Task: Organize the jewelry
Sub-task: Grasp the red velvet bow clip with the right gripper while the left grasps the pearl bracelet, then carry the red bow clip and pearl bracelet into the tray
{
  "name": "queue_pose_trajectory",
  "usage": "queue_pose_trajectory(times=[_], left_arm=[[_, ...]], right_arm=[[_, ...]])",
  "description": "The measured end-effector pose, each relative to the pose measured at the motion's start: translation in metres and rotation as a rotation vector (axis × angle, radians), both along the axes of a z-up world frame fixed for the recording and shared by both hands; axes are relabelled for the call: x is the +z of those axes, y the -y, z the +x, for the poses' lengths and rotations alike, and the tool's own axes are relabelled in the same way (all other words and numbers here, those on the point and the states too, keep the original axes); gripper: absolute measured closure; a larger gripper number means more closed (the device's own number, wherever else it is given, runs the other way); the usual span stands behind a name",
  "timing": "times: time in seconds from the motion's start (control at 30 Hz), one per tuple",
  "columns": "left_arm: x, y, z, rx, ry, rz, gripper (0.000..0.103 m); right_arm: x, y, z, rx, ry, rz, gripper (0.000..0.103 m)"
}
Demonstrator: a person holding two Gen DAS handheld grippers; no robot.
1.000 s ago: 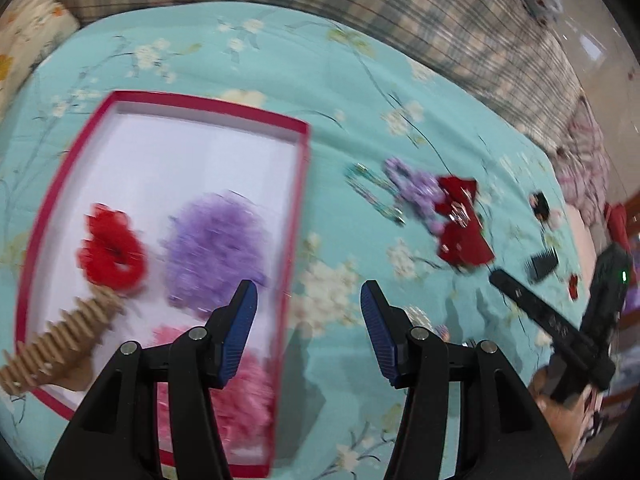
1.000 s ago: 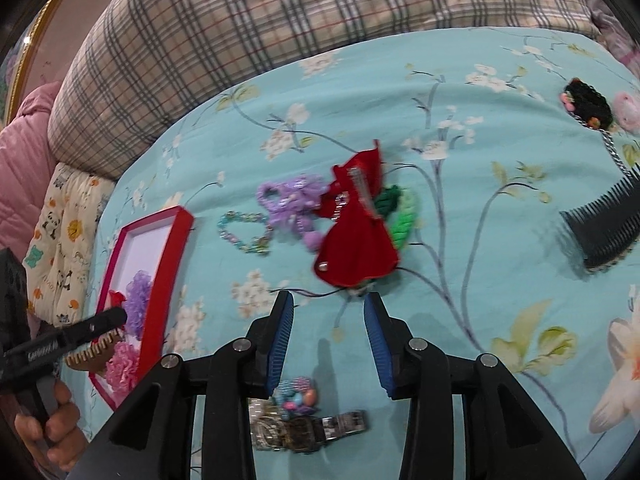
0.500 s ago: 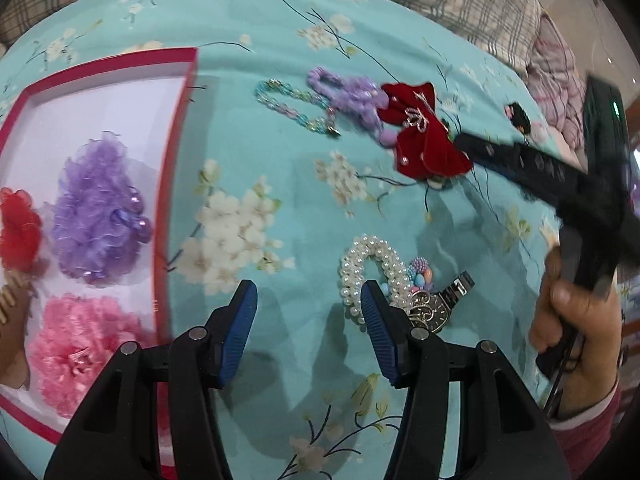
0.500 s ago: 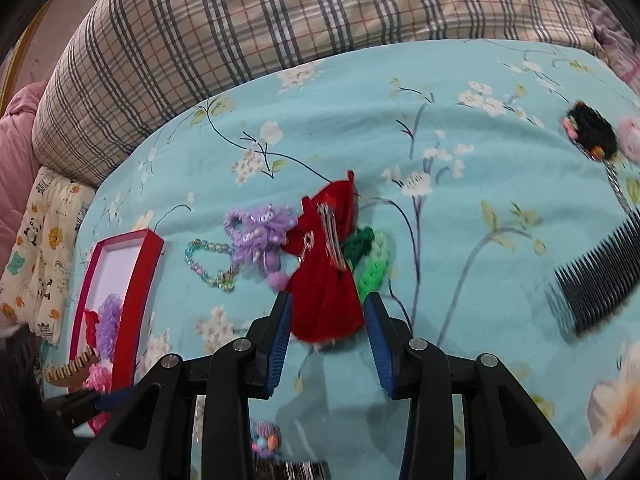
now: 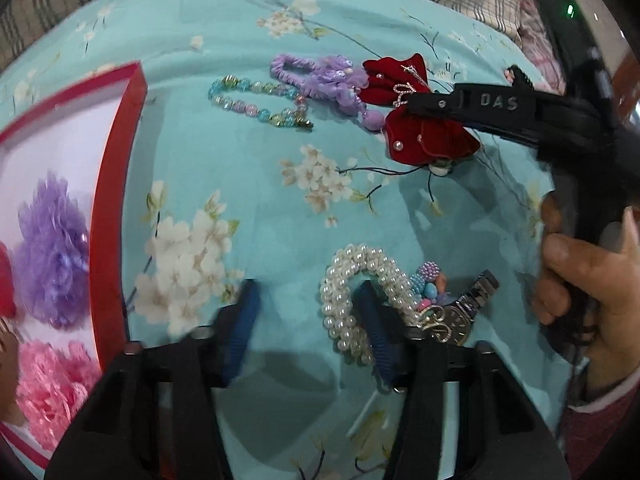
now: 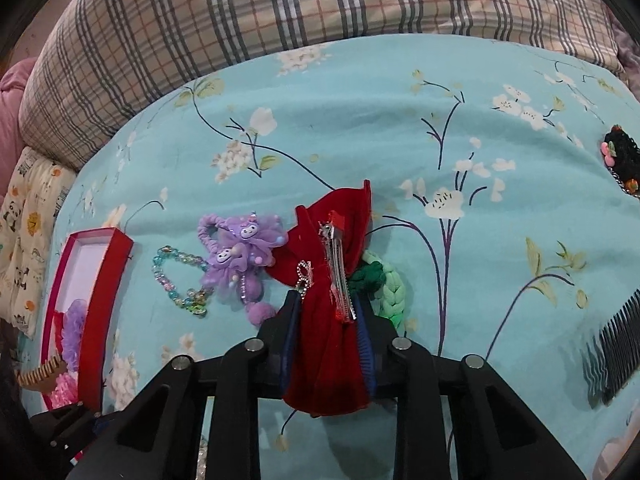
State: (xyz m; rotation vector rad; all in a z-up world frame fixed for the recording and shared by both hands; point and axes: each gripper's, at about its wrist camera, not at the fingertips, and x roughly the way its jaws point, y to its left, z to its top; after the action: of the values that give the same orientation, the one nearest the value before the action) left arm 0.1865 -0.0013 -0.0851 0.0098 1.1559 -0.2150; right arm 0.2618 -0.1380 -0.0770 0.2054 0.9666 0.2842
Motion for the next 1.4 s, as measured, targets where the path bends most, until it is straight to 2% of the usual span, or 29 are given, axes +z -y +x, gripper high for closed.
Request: queue_pose_trajectory(times=[0.03, 0.07, 0.2, 0.37, 0.57, 0.83, 1.13, 1.4], left_arm=[[0.0, 0.002, 0.0, -0.008, 0.0, 0.005, 0.088], [0.0, 0.003, 0.001, -0.016, -0.006, -0.008, 0.091], [0.004, 0.001, 0.0, -0.02, 0.002, -0.028, 0.092], [0.026, -0.018, -0.007, 0.007, 0.045, -0.108, 0.092], [0.055, -0.039, -0.017, 0.043, 0.102, -0.129, 0.093], [0.07, -0.05, -0.016, 0.094, 0.143, -0.138, 0.093], [0.085, -0.084, -0.021, 0.166, 0.177, -0.174, 0.093], [0.1, -0.112, -0.021, 0.226, 0.218, -0.175, 0.093]], right_arm=[[0.002, 0.002, -0.003, -0.002, 0.003, 0.009, 0.082], [0.004, 0.003, -0.006, -0.005, 0.005, 0.022, 0.084], [0.014, 0.012, -0.023, -0.017, 0.023, 0.071, 0.087], [0.029, 0.02, -0.05, -0.02, 0.046, 0.131, 0.088], [0.036, 0.024, -0.07, -0.015, 0.044, 0.174, 0.088], [0.041, 0.009, -0.08, 0.029, 0.037, 0.195, 0.088], [0.051, -0.011, -0.085, 0.072, 0.05, 0.197, 0.088], [0.059, -0.04, -0.083, 0.124, 0.06, 0.212, 0.088]])
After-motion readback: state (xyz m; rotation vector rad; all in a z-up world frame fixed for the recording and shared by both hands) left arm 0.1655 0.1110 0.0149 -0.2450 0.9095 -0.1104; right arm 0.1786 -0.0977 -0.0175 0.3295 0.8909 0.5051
